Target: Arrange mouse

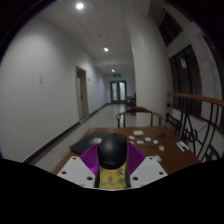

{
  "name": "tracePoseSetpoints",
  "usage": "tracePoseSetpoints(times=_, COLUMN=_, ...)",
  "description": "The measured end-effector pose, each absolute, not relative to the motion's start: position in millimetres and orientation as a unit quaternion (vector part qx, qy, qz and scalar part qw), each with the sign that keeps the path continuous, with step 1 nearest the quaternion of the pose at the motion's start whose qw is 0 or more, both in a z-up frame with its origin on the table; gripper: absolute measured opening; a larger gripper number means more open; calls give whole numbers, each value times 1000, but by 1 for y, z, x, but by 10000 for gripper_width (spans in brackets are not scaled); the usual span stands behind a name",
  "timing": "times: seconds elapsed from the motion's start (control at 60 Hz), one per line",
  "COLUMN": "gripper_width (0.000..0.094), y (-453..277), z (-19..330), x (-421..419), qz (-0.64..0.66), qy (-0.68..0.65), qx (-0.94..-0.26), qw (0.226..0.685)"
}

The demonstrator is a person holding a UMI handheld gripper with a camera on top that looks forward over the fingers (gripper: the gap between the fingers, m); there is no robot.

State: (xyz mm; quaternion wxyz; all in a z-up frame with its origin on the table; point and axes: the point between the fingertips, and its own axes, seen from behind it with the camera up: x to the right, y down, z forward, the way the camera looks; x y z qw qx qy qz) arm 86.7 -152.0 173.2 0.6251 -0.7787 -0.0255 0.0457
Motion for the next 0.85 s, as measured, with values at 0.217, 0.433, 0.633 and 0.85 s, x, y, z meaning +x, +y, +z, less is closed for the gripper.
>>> tracePoseSetpoints(times=0.217, gripper_width=340, y=-191, z=30, x=130, qz=20, qy=-13, qx=-855, qw=517)
tracePoseSetpoints(times=0.433, gripper_width=434, y=-216, z=-6, x=117, qz=20, qy=-14, qx=-873, qw=486)
tracePoseSetpoints(times=0.633, gripper_width=797, y=-265, z=12, x=99, qz=47, qy=-58, qx=-883, qw=464)
tracePoseSetpoints(times=0.85, gripper_width=858, y=-326, z=49, x=128, qz=77, qy=-92, qx=-862, qw=492)
